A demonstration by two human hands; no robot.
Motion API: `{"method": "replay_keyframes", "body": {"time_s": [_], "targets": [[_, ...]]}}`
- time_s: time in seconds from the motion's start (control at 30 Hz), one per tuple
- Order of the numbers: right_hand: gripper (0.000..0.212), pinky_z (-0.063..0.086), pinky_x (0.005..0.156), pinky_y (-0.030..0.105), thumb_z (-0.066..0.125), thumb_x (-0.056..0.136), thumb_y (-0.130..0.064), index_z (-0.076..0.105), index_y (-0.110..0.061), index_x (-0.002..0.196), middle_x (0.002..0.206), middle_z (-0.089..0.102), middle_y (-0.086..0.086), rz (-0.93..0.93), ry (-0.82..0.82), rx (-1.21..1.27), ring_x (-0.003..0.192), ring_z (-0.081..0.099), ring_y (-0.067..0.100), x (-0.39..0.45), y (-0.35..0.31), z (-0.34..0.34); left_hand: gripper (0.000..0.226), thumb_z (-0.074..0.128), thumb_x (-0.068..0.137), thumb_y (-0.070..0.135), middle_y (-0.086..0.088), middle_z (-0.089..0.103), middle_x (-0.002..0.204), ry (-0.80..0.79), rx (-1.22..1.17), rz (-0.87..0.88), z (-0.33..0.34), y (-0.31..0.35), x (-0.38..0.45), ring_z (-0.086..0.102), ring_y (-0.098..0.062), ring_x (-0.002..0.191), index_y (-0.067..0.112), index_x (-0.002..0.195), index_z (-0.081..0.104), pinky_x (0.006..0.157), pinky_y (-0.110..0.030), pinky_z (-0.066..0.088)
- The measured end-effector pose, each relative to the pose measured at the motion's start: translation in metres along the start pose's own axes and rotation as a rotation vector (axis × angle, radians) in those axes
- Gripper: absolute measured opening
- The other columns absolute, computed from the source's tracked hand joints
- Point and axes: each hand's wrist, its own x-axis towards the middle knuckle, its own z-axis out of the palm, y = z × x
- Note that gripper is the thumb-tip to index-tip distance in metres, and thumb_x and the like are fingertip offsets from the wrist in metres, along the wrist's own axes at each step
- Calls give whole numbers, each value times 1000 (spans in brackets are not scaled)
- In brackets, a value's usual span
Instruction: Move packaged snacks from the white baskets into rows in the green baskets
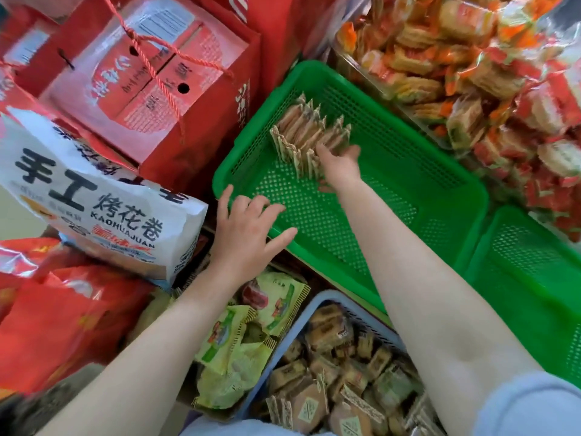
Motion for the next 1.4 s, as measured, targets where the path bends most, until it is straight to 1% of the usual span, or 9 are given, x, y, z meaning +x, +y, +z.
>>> {"method": "replay_keyframes", "body": {"time_s": [0.1, 0.23, 0.47, 0.67, 0.8, 0.93, 1.1, 1.27, 1.4], "targets": [[89, 57, 92, 51, 67, 91, -48, 15, -10, 153, 145, 48, 15, -47, 23, 27, 120, 59, 38, 8, 5, 4, 56, 35, 96, 64, 1, 62, 112, 16, -18, -9, 2, 0, 0, 54, -26, 106, 24, 120, 67, 121, -48, 1], [53, 59, 86, 50, 63, 94, -47, 36, -21, 131, 129, 60, 6, -118, -64, 66, 104, 66, 29, -6, 17, -10, 55, 36, 95, 64, 1, 62, 112, 25, -17, -1, 1, 1, 1, 53, -26, 106, 25, 120, 67, 121, -47, 0], [41, 57, 92, 46, 50, 101, -50, 54, -20, 130, 118, 64, -1, -200, -132, 41, 101, 67, 18, -95, 37, -54, 57, 33, 98, 63, -2, 59, 120, -34, 15, -14, -9, 6, 1, 48, -28, 117, 24, 124, 64, 122, -49, -2], [28, 55, 65, 32, 46, 106, -32, 66, -14, 98, 90, 70, 8, -219, -198, 173, 75, 69, 19, -212, 115, -83, 50, 53, 100, 38, -17, 24, 161, 35, -118, -61, -26, 27, -46, 17, -35, 149, 7, 140, 49, 124, -48, 9], [18, 55, 73, 37, 52, 103, -30, 66, -21, 98, 89, 68, -2, -51, -279, -98, 80, 66, 17, -245, 218, -73, 39, 48, 94, 33, -18, 49, 141, 47, -116, 23, -13, 44, -146, 41, -39, 132, 6, 119, 63, 114, -50, 31], [44, 45, 84, 28, 62, 98, -37, 55, -16, 136, 128, 60, 1, 70, -312, -331, 108, 57, 18, -266, 301, -56, 50, 36, 93, 40, -19, 56, 136, -203, 8, 1, 23, 40, -222, 42, -40, 135, 9, 116, 67, 117, -53, 20], [90, 42, 109, 43, 78, 81, -51, 30, -34, 154, 157, 28, 10, -58, -393, -499, 141, 37, 31, -288, 324, -42, 64, 30, 96, 51, -14, 38, 157, -318, 167, 138, 42, 24, -245, 17, -33, 151, 12, 142, 53, 123, -41, -8], [109, 37, 112, 53, 84, 71, -56, 22, -32, 156, 156, 23, 18, -50, -329, -645, 145, 26, 40, -298, 319, -21, 58, 31, 103, 50, -7, 18, 166, -310, 80, 97, 38, 25, -243, -4, -24, 155, 20, 152, 37, 121, -38, -16], [95, 53, 91, 46, 86, 76, -43, 29, -21, 149, 140, 48, 14, 13, -224, -479, 117, 54, 32, -298, 319, -27, 56, 39, 103, 47, -6, 16, 167, -317, -23, 74, 31, 29, -240, -6, -22, 155, 22, 153, 35, 123, -41, -11]]}}
